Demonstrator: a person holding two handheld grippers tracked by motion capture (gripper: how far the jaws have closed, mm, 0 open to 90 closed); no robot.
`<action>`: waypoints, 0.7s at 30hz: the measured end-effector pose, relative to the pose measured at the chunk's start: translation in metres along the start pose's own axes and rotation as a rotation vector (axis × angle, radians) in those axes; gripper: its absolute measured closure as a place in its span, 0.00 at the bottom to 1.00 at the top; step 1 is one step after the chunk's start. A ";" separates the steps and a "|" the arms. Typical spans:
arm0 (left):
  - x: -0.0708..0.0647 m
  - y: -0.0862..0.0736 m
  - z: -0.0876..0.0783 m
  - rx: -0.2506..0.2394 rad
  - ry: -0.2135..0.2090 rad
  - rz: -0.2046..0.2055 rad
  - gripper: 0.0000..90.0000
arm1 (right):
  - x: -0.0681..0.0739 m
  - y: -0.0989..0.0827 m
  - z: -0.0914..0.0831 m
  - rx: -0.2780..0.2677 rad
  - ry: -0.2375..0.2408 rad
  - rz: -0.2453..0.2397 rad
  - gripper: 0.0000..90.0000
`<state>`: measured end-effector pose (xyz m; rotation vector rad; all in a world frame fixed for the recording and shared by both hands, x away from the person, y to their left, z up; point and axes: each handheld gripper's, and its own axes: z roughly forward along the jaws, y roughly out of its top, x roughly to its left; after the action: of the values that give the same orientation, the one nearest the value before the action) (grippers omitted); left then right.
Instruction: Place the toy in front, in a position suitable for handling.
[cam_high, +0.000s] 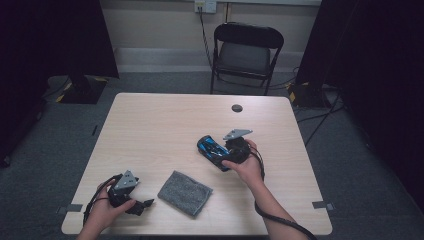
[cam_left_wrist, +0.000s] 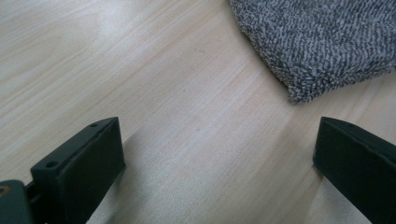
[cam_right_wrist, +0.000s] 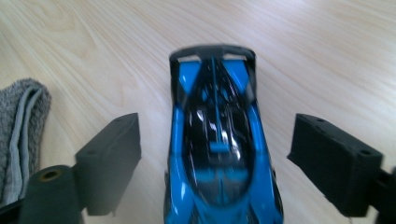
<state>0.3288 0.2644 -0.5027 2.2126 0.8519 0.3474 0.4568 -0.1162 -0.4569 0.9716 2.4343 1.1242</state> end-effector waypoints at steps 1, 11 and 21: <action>0.000 0.000 0.000 0.000 0.000 0.000 0.01 | -0.001 -0.005 -0.003 -0.002 0.003 0.006 0.16; 0.000 0.000 0.000 0.000 0.000 0.000 0.01 | -0.007 -0.046 -0.018 0.000 0.004 0.004 0.16; 0.000 0.000 0.000 0.000 -0.001 -0.001 0.01 | -0.007 -0.049 -0.002 0.029 0.031 0.004 0.16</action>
<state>0.3289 0.2642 -0.5027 2.2125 0.8531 0.3460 0.4384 -0.1446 -0.4931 0.9759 2.4801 1.1164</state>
